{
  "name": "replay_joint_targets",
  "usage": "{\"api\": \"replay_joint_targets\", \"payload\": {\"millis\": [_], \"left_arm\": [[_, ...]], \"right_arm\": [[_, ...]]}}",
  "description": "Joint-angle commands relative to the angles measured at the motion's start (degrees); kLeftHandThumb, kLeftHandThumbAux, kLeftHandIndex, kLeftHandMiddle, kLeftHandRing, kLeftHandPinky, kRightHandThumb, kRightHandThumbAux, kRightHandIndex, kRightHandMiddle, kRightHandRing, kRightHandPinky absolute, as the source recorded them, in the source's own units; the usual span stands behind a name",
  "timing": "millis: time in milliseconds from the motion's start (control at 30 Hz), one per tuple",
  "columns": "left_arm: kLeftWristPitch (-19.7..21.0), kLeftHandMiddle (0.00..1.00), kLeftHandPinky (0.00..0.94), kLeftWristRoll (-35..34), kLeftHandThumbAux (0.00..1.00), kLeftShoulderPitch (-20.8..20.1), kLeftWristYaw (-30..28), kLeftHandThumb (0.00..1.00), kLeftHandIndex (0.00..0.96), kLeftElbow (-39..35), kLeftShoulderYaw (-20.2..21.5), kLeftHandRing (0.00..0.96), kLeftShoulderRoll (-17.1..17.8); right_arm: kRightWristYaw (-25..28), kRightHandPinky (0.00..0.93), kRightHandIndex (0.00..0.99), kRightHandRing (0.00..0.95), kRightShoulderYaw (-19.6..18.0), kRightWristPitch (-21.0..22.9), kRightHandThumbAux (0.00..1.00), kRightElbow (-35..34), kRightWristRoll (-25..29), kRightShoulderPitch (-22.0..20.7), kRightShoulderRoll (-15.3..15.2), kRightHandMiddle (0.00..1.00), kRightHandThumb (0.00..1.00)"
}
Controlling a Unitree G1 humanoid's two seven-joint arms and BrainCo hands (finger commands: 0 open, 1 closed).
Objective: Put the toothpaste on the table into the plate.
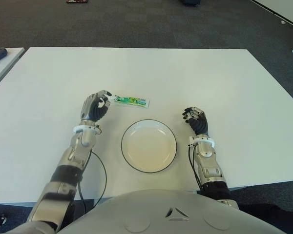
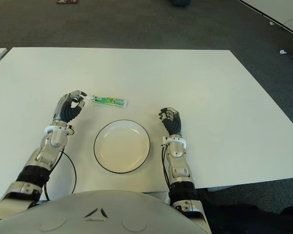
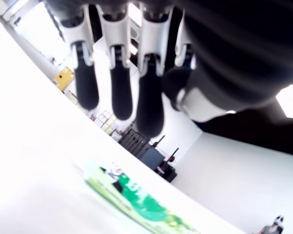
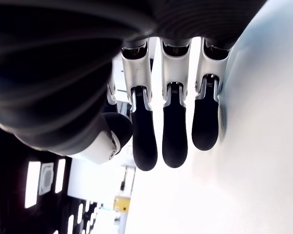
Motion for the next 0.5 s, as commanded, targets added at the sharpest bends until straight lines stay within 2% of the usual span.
{"api": "replay_joint_targets", "payload": {"millis": [33, 167, 500], "left_arm": [[0.9, 0.216, 0.267, 5.4, 0.438, -5.3, 4.6, 0.624, 0.22, 4.3, -3.0, 0.215, 2.8], [1.1, 0.171, 0.226, 9.4, 0.39, -8.7, 7.7, 0.624, 0.178, 5.9, -5.6, 0.168, 5.2], [1.0, 0.051, 0.07, 13.9, 0.307, -15.6, 7.4, 0.579, 0.044, 11.1, -11.9, 0.047, 9.1]], "right_arm": [[0.3, 0.521, 0.429, 0.515, 0.1, 0.3, 0.729, 1.3, 0.1, 0.0, 0.2, 0.52, 0.709], [0.3, 0.518, 0.428, 0.511, 0.0, 0.0, 0.729, 1.4, 0.3, 0.0, 0.3, 0.515, 0.71], [0.0, 0.514, 0.427, 0.503, 0.0, -0.9, 0.73, 1.8, 0.1, 0.0, 0.4, 0.505, 0.71]]}}
